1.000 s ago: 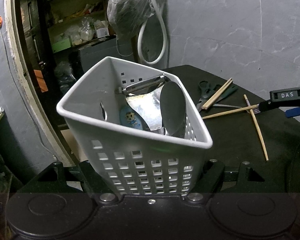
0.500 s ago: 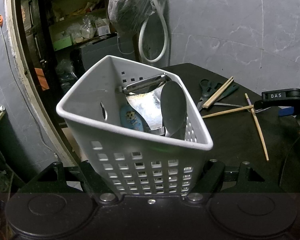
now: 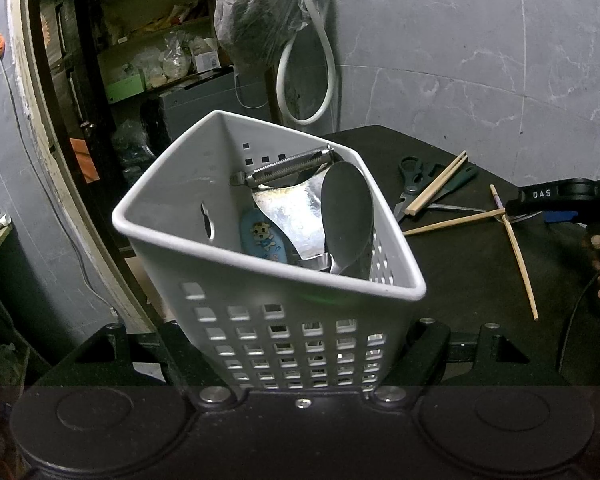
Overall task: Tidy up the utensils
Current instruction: 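Lower the right gripper onto the silver fork and close on it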
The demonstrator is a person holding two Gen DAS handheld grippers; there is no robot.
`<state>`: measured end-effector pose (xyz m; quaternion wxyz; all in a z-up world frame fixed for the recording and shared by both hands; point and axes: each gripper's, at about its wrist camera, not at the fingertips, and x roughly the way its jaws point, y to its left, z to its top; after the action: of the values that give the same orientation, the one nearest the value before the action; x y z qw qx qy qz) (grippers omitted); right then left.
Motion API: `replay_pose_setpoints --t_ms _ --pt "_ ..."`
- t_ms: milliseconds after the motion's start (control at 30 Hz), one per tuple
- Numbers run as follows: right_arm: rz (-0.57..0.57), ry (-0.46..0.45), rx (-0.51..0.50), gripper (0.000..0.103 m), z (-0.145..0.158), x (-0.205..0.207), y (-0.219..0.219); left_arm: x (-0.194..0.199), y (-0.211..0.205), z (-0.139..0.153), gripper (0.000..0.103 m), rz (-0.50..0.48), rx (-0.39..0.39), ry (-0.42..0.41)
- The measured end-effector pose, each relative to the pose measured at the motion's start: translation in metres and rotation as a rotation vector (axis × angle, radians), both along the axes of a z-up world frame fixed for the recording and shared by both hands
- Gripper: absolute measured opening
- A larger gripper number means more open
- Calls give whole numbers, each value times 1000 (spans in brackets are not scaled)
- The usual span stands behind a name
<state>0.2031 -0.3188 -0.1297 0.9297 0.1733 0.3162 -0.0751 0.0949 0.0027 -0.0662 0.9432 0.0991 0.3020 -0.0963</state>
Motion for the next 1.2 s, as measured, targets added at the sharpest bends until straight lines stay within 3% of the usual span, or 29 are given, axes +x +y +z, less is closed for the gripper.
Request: replay_pose_setpoints --t_ms 33,133,200,633,1200 --pt "1 -3 -9 69 -1 0 1 0 0 0 79 0 0 0" --pt "8 -13 -46 49 -2 0 5 0 0 0 78 -1 2 -1" --pt "17 -16 -58 29 -3 0 6 -1 0 0 78 -1 2 -2" --pt "-7 -36 7 19 5 -5 2 0 1 -1 78 -15 3 -3" --pt "-23 -99 11 7 49 -17 5 -1 3 -2 78 -34 7 -6"
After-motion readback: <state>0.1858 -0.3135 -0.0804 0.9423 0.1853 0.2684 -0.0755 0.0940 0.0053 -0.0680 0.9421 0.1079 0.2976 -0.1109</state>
